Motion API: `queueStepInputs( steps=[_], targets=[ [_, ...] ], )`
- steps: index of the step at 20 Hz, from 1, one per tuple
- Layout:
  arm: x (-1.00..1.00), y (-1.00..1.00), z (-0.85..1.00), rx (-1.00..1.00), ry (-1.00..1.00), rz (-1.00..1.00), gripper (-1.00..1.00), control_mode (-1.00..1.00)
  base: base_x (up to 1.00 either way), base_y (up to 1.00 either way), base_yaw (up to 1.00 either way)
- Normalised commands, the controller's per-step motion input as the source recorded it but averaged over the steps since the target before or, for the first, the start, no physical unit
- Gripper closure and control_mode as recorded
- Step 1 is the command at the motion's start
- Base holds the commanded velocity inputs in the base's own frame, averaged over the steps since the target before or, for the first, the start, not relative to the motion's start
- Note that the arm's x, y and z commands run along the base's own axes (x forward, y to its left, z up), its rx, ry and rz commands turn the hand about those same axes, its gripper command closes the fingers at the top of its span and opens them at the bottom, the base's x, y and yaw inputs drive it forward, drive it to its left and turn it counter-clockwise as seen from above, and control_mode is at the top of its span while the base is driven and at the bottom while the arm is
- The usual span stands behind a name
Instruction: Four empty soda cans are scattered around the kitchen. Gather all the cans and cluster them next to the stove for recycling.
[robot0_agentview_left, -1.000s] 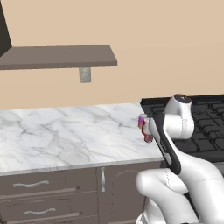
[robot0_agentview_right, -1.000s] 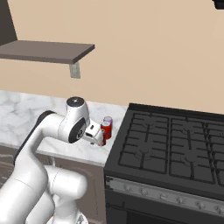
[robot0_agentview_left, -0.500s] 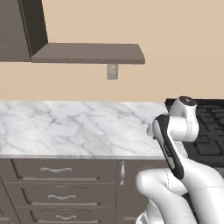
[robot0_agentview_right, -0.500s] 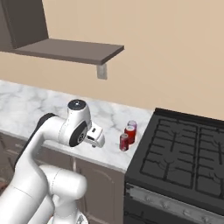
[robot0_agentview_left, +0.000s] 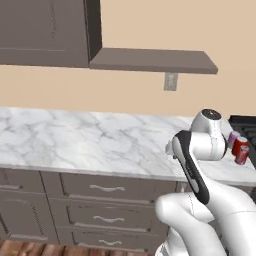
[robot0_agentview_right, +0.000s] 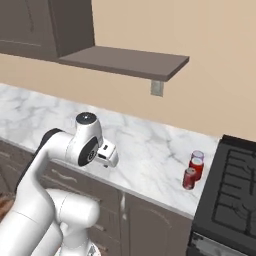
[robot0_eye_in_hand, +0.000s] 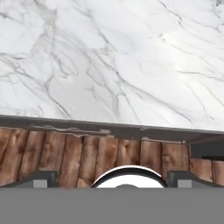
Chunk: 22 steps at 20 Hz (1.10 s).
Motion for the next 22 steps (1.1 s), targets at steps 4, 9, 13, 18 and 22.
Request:
queueStepInputs(
  steps=[4, 9, 13, 18, 22],
  targets=[
    [0.00, 0.00, 0.00, 0.00, 0.00, 0.00, -1.00, 1.00, -0.17, 0.74, 0.35],
    [0.00, 0.00, 0.00, 0.00, 0.00, 0.00, -1.00, 1.00, -0.14, 0.52, 0.45],
    [0.00, 0.00, 0.00, 0.00, 0.00, 0.00, -1.00, 1.00, -0.05, 0.57, 0.42],
    [0.00, 0.00, 0.00, 0.00, 0.00, 0.00, -1.00, 1.00, -0.04, 0.66, 0.30],
    [0.00, 0.00, 0.00, 0.00, 0.00, 0.00, -1.00, 1.00, -0.04, 0.50, 0.20]
  ],
)
